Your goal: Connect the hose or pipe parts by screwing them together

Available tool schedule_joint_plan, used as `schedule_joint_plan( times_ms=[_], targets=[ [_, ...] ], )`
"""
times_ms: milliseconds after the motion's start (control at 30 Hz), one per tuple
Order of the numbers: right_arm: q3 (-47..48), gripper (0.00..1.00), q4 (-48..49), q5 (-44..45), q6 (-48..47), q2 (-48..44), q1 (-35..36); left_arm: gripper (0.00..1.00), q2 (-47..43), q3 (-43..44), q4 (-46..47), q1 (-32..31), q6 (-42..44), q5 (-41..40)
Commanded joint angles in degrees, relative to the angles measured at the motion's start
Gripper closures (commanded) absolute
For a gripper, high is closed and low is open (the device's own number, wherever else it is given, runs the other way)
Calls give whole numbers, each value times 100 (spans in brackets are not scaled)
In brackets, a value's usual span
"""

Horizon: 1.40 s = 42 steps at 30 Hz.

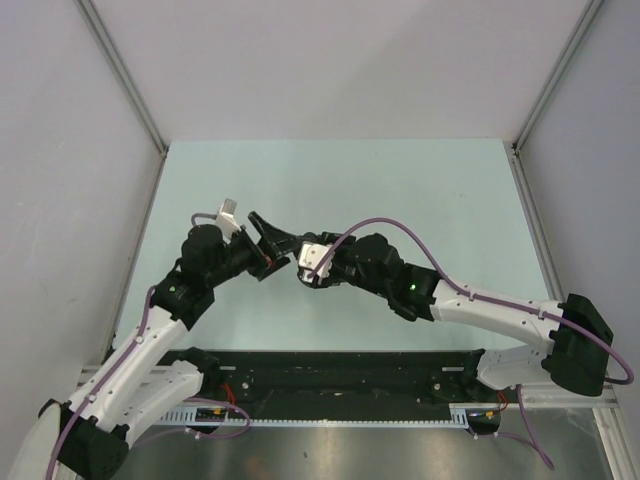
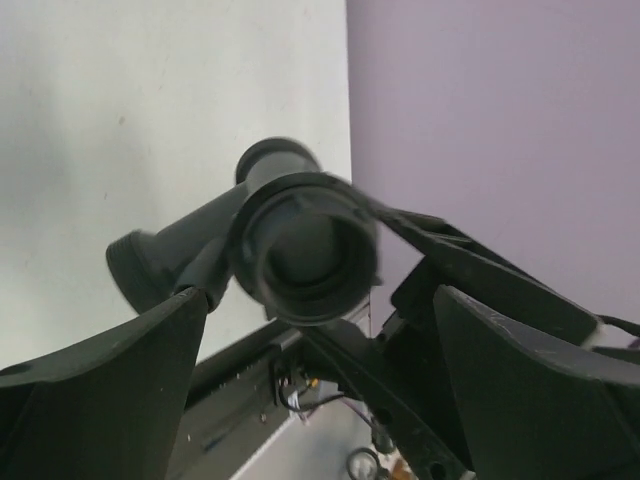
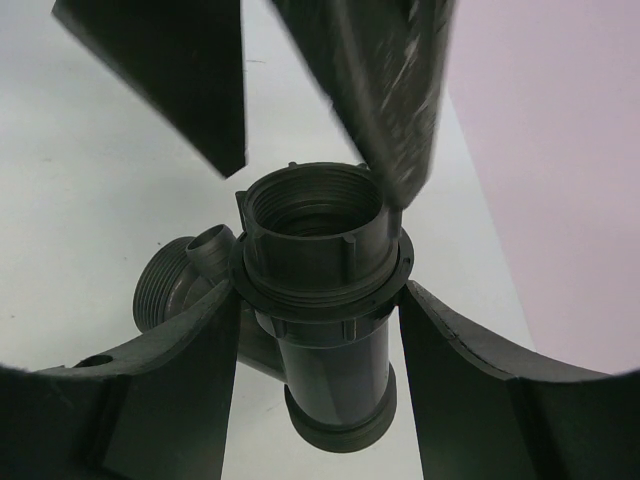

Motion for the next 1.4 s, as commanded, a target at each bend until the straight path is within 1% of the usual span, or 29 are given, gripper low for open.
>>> schedule_joint_plan(
  times_ms=[0,133,267,367,400,433,467,500,567,600,667,700,767,800,833,900,967,1000,1033,1100,1133,1167,1200,1267,1300,1333,1367],
  targets=[
    [40,100,472,344,-230,-46,184,2,-17,-120,-34,36,-799,205],
    [40,100,472,440,-292,-19,299,6,141,-50,-60,36,-896,266],
    [40,100,463,589,-397,42,396,7,264,-41,-60,36,-940,337],
    [40,100,481,599,-415,51,457,12,273,-59,-78,36,-948,337],
    [40,100,490,590,-424,60,457,16,291,-59,-78,36,-940,337],
    [40,100,490,572,-433,86,475,19,291,-59,-78,36,-861,310],
    [40,100,472,520,-441,95,484,23,299,-59,-78,36,-800,284],
    [40,100,437,485,-441,104,484,32,308,-59,-78,36,-721,258],
    [40,100,367,353,-441,130,492,44,326,-32,-78,36,-387,188],
    [40,100,306,300,-424,139,492,52,335,-24,-87,36,-255,178],
    [40,100,226,90,-398,148,475,57,370,-23,-78,36,131,178],
    [49,100,165,11,-380,139,449,67,387,-15,-78,36,263,213],
    [40,100,103,-262,-319,131,405,77,484,29,-69,36,755,275],
    [40,100,68,-332,-284,113,378,87,519,47,-69,36,948,310],
    [49,100,42,-655,-257,104,343,91,580,64,-78,36,1316,345],
    [49,100,-55,-929,-152,34,203,100,633,117,-78,36,1704,441],
    [49,100,-125,-1614,67,-36,19,99,677,187,-69,45,2319,538],
    [49,100,-204,-1903,138,-106,-243,100,686,214,-43,36,2556,704],
    [58,100,-248,-2446,208,-133,-350,100,686,231,-34,36,3046,801],
    [101,100,-406,-2810,332,-168,-535,100,678,293,27,36,3558,1082],
    [119,100,-468,-3151,349,-168,-684,100,634,302,54,18,4039,1388],
    [145,100,-529,-3328,367,-160,-746,100,616,284,106,10,4287,1600],
    [180,100,-739,-3478,411,-116,-799,100,572,284,159,1,4786,1794],
    [268,100,-872,-3996,481,-46,-957,100,537,258,195,-122,5307,2076],
    [312,100,-1003,-4216,534,-11,-1019,100,450,240,195,-244,5884,2112],
    [391,100,-1074,-4575,595,85,-1124,100,388,197,195,-306,6211,2251],
    [418,100,-1118,-4752,657,121,-1194,100,327,101,186,-376,6606,2461]
  ],
)
